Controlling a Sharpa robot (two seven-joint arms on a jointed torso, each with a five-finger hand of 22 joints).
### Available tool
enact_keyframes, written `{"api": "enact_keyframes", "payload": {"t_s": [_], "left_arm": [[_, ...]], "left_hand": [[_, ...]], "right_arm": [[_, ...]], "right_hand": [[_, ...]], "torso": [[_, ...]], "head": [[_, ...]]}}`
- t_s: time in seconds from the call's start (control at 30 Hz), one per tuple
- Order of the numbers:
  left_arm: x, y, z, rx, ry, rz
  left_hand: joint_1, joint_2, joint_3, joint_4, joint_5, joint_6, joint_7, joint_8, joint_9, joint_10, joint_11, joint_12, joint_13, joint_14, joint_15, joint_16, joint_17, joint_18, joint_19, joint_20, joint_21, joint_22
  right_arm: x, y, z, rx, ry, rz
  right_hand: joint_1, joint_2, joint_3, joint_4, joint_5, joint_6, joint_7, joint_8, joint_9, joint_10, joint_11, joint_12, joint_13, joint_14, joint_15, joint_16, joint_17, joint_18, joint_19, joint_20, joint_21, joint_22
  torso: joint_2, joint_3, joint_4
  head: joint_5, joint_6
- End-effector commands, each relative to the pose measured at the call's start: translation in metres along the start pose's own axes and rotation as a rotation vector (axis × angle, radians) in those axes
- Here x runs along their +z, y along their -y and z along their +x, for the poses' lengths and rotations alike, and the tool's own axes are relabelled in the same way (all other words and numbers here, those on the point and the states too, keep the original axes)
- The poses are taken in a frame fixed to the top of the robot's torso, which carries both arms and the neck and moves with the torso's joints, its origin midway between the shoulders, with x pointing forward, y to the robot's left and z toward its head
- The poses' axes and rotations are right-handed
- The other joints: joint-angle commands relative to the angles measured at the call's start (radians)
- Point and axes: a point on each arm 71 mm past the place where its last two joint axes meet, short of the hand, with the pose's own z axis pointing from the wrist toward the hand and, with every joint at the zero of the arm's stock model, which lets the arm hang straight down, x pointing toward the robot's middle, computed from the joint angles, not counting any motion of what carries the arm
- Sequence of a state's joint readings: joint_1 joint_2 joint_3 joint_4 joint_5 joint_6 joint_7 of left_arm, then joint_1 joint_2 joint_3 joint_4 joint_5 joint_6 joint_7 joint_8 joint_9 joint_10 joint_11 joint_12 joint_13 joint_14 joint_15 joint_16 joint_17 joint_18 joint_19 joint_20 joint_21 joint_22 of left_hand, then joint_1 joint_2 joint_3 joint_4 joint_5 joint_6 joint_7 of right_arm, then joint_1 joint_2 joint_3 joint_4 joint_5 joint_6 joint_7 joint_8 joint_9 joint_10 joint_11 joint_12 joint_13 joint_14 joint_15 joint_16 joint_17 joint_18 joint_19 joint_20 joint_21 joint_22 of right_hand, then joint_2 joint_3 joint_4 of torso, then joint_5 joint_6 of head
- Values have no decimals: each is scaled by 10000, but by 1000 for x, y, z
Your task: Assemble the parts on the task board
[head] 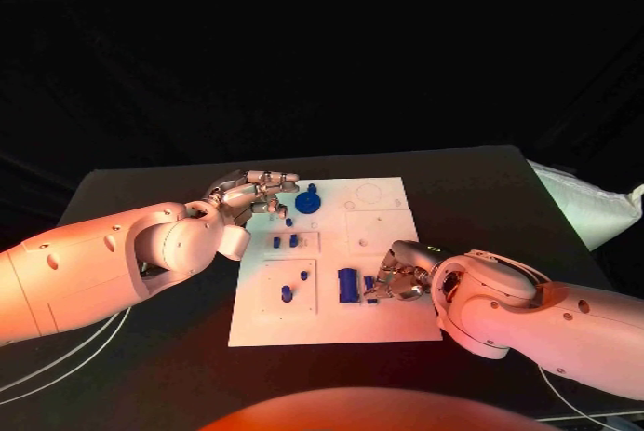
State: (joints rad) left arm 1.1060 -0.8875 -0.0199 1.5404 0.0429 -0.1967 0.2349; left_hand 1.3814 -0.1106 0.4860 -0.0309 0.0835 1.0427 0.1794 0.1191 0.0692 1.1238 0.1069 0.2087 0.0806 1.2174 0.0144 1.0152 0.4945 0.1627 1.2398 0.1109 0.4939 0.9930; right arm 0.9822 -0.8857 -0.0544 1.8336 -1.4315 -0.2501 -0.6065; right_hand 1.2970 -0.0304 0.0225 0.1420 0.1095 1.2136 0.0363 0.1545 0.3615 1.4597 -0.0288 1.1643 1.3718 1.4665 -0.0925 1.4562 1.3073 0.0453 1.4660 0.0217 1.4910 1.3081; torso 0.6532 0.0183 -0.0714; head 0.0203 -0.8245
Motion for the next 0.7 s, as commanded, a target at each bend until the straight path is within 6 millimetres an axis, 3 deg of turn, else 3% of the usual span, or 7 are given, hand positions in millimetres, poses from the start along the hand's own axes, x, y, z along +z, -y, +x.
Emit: {"api": "enact_keyframes", "payload": {"t_s": [0.03,0.27,0.47,0.57,0.7], "left_arm": [[0,1,3,-16,-215,58],[1,1,3,-10,-195,85],[2,1,3,1,-129,173],[3,1,2,-25,-8,291],[6,2,0,-226,413,779]], "left_hand": [[-19,35,-5,-61,46,-44,8,64,-6,-70,-28,23,-10,-40,6,38,-10,191,-26,11,-44,-5],[-35,35,1,-61,51,-49,8,70,-6,-83,-26,37,-12,-45,10,45,-22,188,-26,13,-45,-5],[-64,31,-5,-50,50,-54,12,76,-6,-92,-21,49,-14,-48,14,50,-32,186,-28,17,-47,-5],[-133,16,-30,-18,44,-64,17,82,-7,-106,-16,68,-16,-57,24,57,-47,183,-35,24,-55,-9],[-376,-107,-261,94,36,-73,-8,145,-1,-142,-26,193,-16,-732,101,-268,-261,171,-522,92,-390,-161]], "right_arm": [[0,3,2,-438,33,36],[-6,1,-3,115,538,-297],[-9,0,-25,1892,1508,-1258],[-5,2,-37,2855,1423,-1773],[9,15,-61,4438,1364,-2400]], "right_hand": [[441,308,3,-71,25,-68,-1,61,14,48,-76,31,-289,767,-36,57,1190,-163,397,-43,34,1579],[269,159,-149,-45,135,-131,56,39,-4,-37,-33,-222,-418,741,-9,-33,1075,-136,328,-30,-46,1474],[-441,-223,-815,380,1047,-623,320,-229,-137,-691,193,-1907,-1320,516,169,-766,198,50,-142,100,-605,765],[-355,-159,-929,406,1046,-1064,490,-495,-255,-1045,330,-2723,-1779,441,277,-1025,-75,108,-302,188,-808,529],[68,73,-1030,289,1021,-1578,722,-811,-404,-1954,540,-4733,-2991,195,455,-1878,-939,296,-791,368,-1448,-214]], "torso": [[-7,6,-7],[-23,-4,-1],[-96,-34,23],[-161,-58,37],[-340,-131,37]], "head": [[-13,-4],[-43,50],[-50,191],[-75,248],[-87,417]]}}
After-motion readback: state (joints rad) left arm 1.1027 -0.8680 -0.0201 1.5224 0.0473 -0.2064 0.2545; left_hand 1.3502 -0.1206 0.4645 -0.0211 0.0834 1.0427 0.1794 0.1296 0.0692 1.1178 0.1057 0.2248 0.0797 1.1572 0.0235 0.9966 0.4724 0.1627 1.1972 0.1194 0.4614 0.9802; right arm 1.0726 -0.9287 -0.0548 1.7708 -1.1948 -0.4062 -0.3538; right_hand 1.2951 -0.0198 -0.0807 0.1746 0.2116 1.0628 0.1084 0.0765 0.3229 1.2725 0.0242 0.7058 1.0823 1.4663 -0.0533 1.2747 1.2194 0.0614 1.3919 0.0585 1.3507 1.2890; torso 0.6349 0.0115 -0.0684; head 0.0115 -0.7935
